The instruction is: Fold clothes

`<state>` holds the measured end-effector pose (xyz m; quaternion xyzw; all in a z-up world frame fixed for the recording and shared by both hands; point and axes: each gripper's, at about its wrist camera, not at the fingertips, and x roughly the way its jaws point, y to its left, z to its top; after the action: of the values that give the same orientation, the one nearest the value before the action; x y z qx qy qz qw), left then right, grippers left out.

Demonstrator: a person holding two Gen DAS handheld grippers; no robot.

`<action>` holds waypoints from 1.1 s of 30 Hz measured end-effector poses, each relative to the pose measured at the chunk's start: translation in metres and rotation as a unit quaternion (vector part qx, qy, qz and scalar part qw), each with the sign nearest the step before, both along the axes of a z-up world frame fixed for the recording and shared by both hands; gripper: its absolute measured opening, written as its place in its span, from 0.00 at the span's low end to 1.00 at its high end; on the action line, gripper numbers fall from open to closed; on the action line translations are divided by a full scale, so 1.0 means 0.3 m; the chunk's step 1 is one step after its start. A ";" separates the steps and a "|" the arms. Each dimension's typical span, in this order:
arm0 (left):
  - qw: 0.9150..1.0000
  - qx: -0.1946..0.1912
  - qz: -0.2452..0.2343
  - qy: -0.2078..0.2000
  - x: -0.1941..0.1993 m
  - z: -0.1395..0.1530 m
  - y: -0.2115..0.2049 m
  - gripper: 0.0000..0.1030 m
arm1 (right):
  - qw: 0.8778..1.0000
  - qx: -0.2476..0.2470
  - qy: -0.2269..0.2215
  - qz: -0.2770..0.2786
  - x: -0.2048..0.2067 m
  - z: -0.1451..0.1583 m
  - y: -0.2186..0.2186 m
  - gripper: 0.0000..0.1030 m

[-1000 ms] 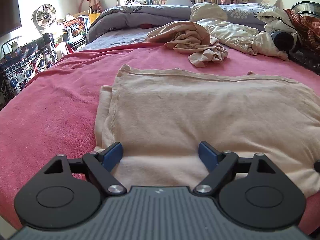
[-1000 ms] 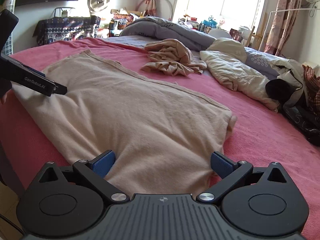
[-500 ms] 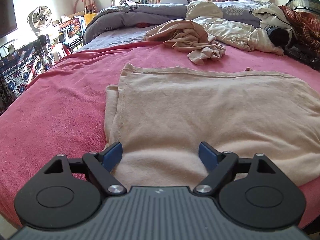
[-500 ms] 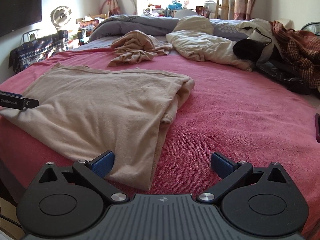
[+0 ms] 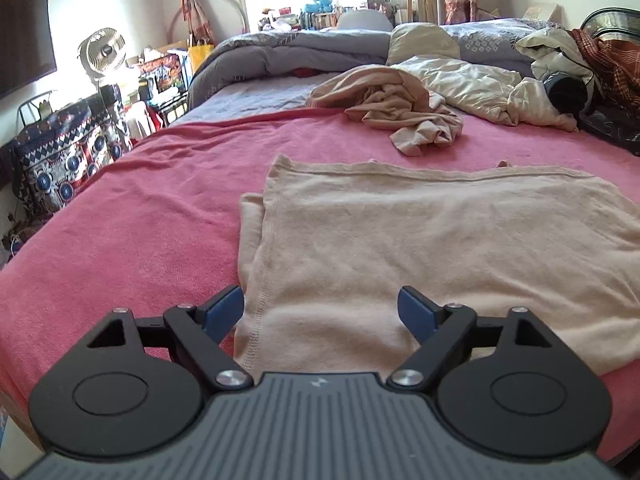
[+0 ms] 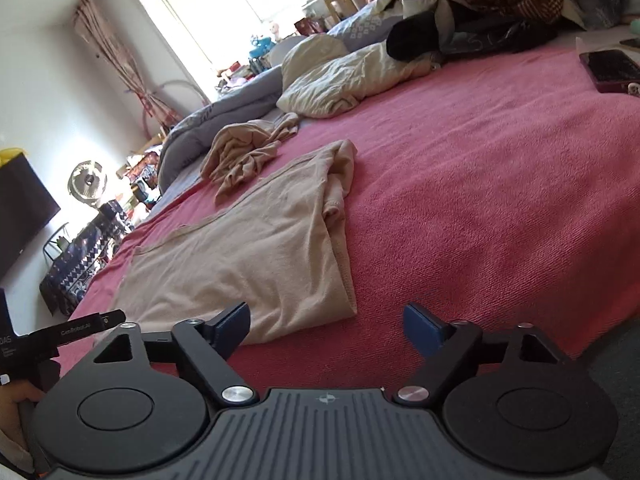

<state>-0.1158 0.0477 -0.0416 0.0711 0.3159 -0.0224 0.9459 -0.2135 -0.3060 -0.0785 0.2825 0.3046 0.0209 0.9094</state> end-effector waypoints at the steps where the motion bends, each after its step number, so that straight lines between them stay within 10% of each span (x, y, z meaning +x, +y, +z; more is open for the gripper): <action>1: 1.000 0.007 -0.009 -0.001 -0.009 0.002 -0.002 0.84 | 1.000 0.010 -0.001 0.000 0.011 -0.004 0.002 0.75; 4: 0.999 0.038 -0.012 0.030 -0.015 -0.042 0.010 0.85 | 0.999 0.047 -0.008 -0.004 0.033 -0.014 -0.007 0.75; 10: 0.998 -0.025 0.026 0.050 -0.019 -0.062 0.131 0.92 | 0.992 0.119 -0.015 -0.033 0.038 -0.046 -0.051 0.72; 15: 0.993 0.046 0.106 0.013 -0.038 -0.012 0.190 0.88 | 0.992 0.119 -0.012 -0.029 0.046 -0.052 -0.045 0.71; 20: 0.998 -0.043 0.040 -0.028 -0.069 0.074 0.159 0.87 | 0.994 0.107 -0.007 -0.022 0.099 -0.047 -0.030 0.56; 25: 0.995 -0.055 -0.084 -0.025 -0.070 0.068 -0.029 0.89 | 0.989 0.139 -0.008 -0.039 0.111 -0.073 -0.046 0.38; 30: 0.995 0.021 -0.085 0.039 -0.059 -0.077 -0.102 0.92 | 0.983 0.176 -0.002 -0.047 0.080 -0.098 -0.075 0.25; 33: 0.996 -0.043 -0.070 0.043 -0.065 -0.080 -0.029 0.93 | 0.979 0.196 -0.001 -0.051 0.091 -0.118 -0.081 0.26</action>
<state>-0.1354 0.0391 -0.0657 0.0510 0.3492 -0.1047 0.9298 -0.1862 -0.3303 -0.1139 0.4706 0.2790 0.0341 0.8364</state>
